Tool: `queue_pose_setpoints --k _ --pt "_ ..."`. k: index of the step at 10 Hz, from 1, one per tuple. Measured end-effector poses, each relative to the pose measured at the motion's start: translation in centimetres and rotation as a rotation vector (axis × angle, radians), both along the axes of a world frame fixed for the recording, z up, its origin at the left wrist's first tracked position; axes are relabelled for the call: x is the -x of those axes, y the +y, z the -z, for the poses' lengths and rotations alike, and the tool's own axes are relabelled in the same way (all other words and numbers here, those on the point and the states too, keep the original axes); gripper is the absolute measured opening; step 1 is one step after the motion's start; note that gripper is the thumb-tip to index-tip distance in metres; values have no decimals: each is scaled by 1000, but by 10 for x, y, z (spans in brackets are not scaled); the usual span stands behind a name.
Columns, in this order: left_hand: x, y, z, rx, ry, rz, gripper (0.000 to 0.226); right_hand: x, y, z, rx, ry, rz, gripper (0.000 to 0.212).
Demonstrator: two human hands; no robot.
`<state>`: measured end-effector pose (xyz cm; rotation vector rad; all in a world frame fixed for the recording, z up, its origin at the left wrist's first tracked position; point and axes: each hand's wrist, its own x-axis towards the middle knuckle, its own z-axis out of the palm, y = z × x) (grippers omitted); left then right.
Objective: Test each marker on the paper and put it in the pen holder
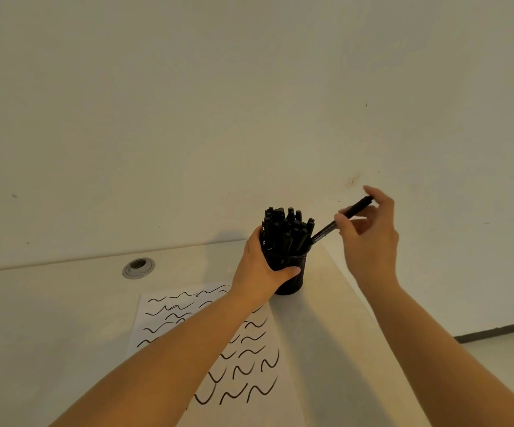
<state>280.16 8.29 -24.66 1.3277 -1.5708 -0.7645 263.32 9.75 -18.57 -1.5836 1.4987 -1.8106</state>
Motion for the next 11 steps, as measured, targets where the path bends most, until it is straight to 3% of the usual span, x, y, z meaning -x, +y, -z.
queue_pose_setpoints --k 3,7,10,11 --pt "1 0 3 10 36 -37 88 -18 -9 32 -112 196 -45 41" --pt "-1 -2 6 -17 34 -42 87 -25 -2 47 -131 309 -104 36" --pt "-5 6 -7 -46 4 -43 89 -35 18 36 -132 253 -27 41" --pt "-10 29 -11 -48 79 -137 75 -41 36 28 -89 117 37 36"
